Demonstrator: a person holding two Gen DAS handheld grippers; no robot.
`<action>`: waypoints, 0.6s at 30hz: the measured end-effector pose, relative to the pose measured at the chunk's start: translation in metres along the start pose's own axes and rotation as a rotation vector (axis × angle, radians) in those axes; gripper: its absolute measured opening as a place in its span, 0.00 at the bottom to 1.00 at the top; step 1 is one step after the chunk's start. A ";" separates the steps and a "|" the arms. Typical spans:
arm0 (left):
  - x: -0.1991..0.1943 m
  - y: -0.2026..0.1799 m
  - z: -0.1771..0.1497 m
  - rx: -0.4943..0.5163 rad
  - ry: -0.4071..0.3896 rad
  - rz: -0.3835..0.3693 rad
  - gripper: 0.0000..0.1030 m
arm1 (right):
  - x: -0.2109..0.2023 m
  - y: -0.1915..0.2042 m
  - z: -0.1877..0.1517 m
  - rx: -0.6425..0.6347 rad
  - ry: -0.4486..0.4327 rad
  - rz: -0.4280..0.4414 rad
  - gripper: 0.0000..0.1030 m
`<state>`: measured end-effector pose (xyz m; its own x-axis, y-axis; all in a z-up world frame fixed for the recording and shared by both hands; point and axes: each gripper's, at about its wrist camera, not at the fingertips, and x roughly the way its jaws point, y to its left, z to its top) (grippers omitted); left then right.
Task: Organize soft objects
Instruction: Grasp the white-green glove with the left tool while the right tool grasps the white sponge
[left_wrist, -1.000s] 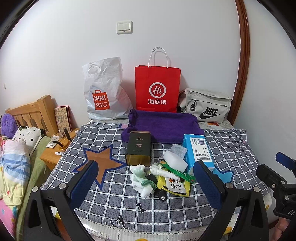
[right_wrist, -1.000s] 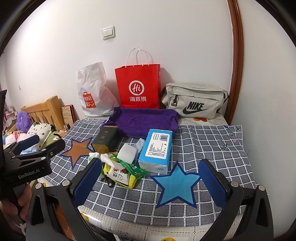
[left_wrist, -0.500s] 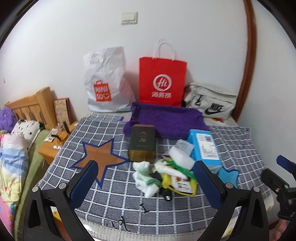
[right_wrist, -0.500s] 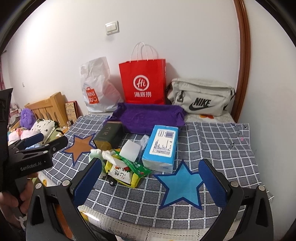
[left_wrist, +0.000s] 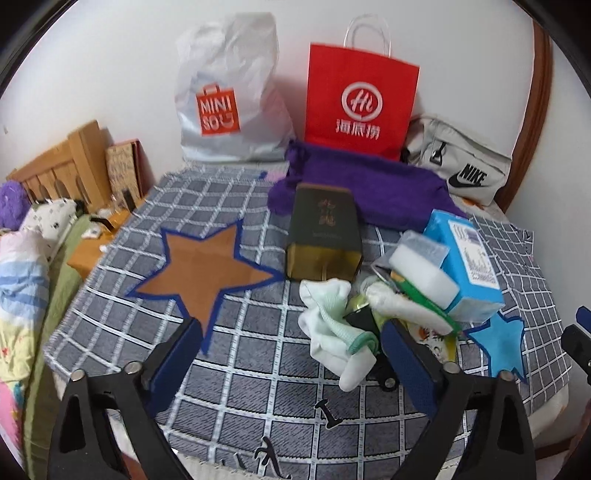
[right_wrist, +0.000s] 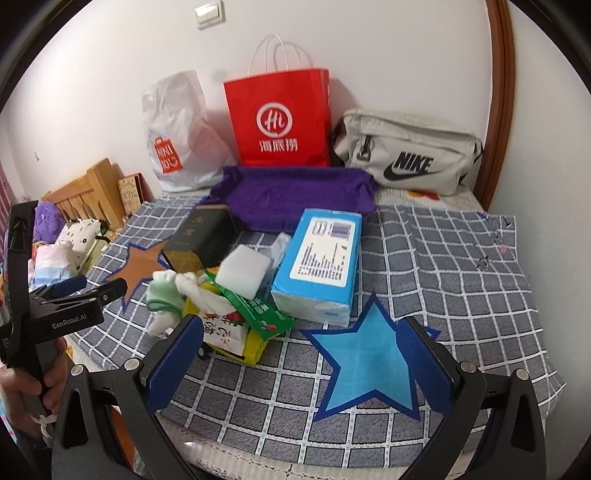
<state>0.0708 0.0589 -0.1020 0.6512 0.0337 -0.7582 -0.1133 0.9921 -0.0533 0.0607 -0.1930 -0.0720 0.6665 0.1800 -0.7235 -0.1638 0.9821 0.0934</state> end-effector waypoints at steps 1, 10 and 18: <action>0.008 0.000 -0.001 -0.002 0.014 -0.012 0.89 | 0.004 0.000 0.000 0.001 0.006 -0.001 1.00; 0.058 -0.001 -0.005 0.000 0.087 -0.108 0.71 | 0.030 -0.001 0.002 -0.002 0.049 0.011 0.99; 0.092 -0.003 -0.007 -0.008 0.150 -0.200 0.33 | 0.050 0.007 0.007 -0.020 0.084 0.025 0.99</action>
<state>0.1258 0.0587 -0.1764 0.5428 -0.1818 -0.8199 -0.0004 0.9763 -0.2166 0.0985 -0.1769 -0.1027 0.5988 0.1983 -0.7760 -0.1944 0.9759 0.0994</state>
